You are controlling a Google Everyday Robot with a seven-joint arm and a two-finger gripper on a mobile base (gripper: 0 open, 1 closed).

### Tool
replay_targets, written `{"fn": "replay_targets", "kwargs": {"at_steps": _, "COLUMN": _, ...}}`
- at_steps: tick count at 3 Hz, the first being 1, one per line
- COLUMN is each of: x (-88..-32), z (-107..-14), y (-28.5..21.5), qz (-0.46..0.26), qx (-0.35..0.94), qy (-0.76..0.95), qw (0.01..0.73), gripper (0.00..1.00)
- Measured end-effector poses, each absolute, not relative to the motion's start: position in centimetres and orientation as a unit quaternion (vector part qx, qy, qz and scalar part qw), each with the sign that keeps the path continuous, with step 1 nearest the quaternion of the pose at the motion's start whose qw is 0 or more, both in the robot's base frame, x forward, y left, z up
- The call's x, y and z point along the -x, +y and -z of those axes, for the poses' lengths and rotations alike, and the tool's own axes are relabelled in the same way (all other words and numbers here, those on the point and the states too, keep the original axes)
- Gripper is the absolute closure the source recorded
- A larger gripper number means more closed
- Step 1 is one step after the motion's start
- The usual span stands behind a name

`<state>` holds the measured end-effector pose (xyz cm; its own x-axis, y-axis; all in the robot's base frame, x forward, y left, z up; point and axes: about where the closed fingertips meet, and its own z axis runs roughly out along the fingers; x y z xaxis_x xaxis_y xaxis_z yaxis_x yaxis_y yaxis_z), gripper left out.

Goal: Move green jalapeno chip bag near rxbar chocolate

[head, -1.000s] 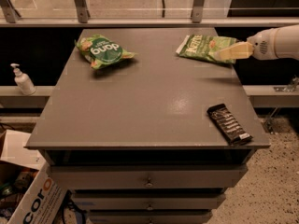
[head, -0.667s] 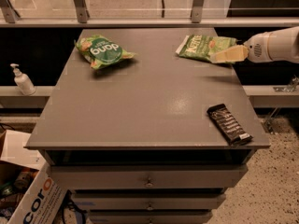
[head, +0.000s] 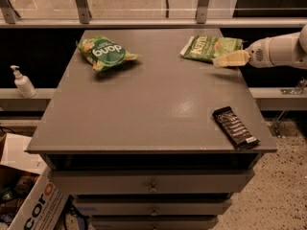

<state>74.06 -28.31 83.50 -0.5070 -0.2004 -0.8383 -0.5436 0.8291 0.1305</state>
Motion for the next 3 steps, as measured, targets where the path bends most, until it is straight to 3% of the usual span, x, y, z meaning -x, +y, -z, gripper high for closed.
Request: {"fn": "replay_targets", "kwargs": {"at_steps": 3, "x": -73.7, "z": -84.4, "y": -29.4, "qz": -0.186, "qx": 0.224, "qy": 0.836, "qw": 0.465, "gripper": 0.87}}
